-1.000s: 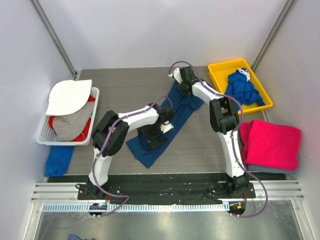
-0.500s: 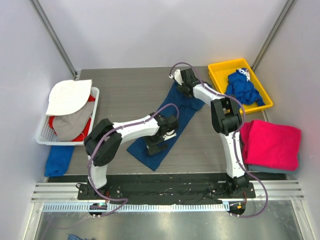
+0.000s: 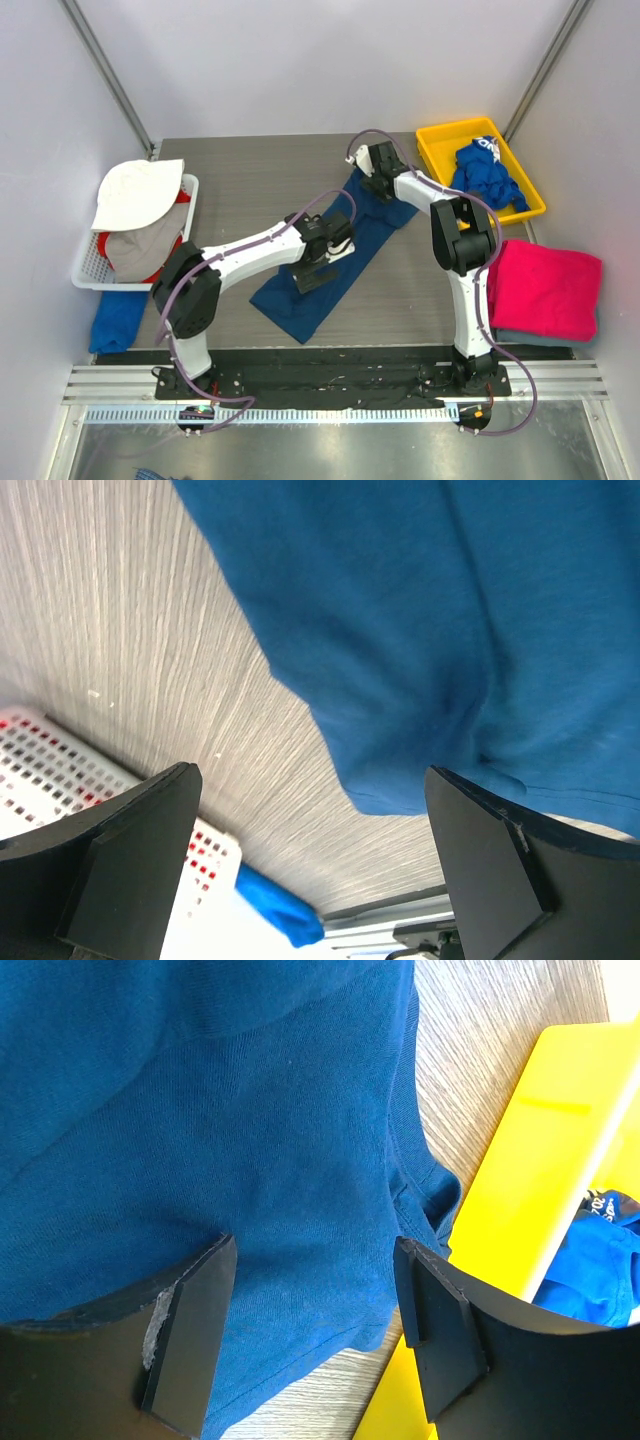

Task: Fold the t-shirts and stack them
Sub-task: Rotate the tshirt 90 degrees

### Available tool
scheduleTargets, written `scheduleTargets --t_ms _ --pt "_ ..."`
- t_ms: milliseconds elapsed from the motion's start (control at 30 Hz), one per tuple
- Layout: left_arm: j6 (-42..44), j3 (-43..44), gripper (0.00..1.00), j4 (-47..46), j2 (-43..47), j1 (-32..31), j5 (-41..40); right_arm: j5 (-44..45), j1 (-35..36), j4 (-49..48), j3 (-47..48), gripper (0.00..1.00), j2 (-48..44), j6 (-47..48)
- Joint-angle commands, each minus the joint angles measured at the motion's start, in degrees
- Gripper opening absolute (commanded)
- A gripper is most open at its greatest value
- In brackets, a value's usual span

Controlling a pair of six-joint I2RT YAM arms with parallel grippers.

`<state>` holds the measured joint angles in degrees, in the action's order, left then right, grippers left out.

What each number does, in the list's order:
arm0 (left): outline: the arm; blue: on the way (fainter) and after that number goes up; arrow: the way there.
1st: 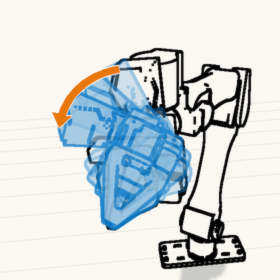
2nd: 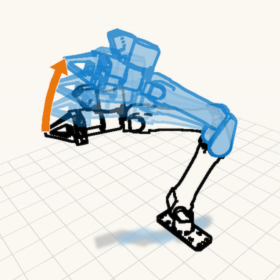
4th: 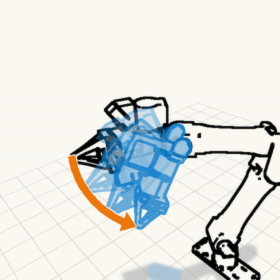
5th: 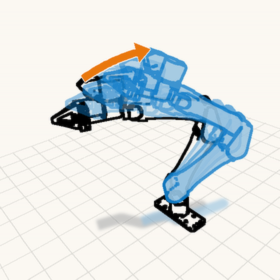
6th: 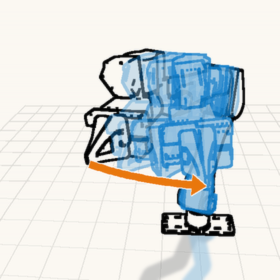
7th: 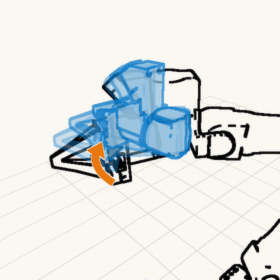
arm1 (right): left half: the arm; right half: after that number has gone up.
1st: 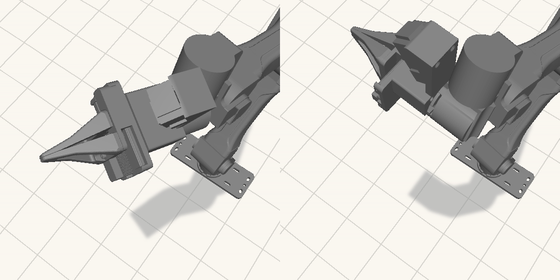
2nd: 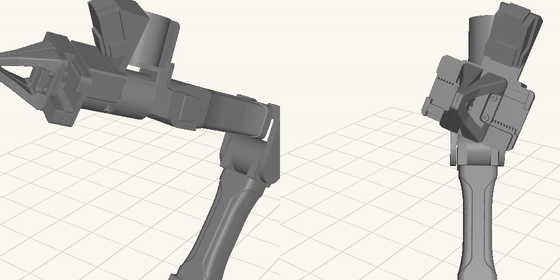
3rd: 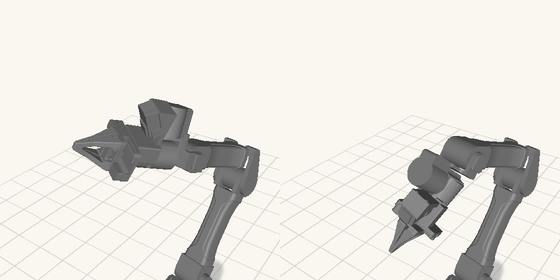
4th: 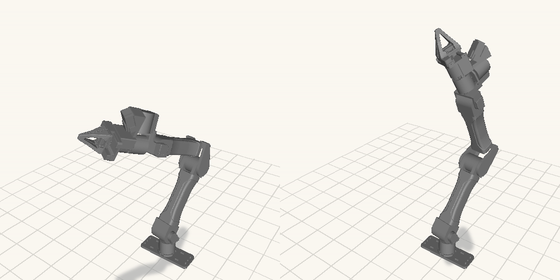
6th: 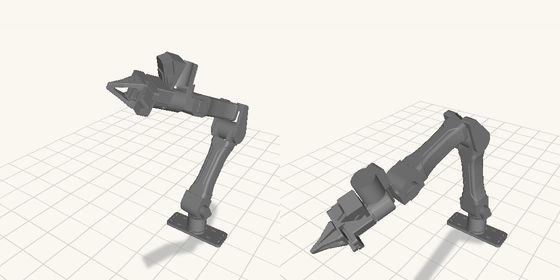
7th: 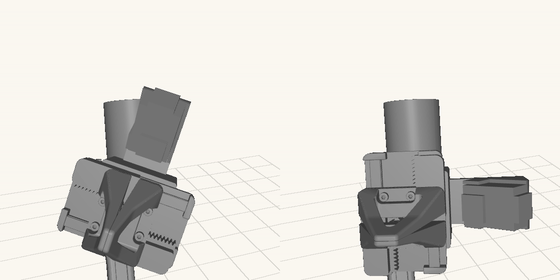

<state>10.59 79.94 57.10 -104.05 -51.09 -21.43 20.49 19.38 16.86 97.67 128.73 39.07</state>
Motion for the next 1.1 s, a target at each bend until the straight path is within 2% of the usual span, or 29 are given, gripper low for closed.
scheduleTargets --t_ms 0,100,200,433,767,1067 --pt "0.23 3.55 1.00 0.37 4.29 -0.15 6.22 0.95 -0.04 0.10 1.65 0.73 -2.08 -0.22" --pt "-0.22 3.91 1.00 2.05 5.60 -0.24 7.98 1.13 -0.04 0.98 3.23 0.72 -0.85 -0.22" --pt "0.31 2.86 1.00 1.52 6.23 -0.24 6.06 1.13 -0.04 1.42 4.20 0.73 0.03 -0.31" --pt "3.82 -3.65 1.00 -3.66 4.47 -0.15 3.24 1.48 -0.13 1.42 3.41 0.73 0.21 -0.31" --pt "3.38 -8.83 1.00 -2.78 7.20 -0.24 8.25 1.57 -0.13 1.15 2.53 0.72 1.09 -0.22" --pt "6.11 -13.49 1.00 -8.84 4.30 -0.15 5.35 2.01 -0.04 0.63 -0.02 0.72 0.56 0.13"
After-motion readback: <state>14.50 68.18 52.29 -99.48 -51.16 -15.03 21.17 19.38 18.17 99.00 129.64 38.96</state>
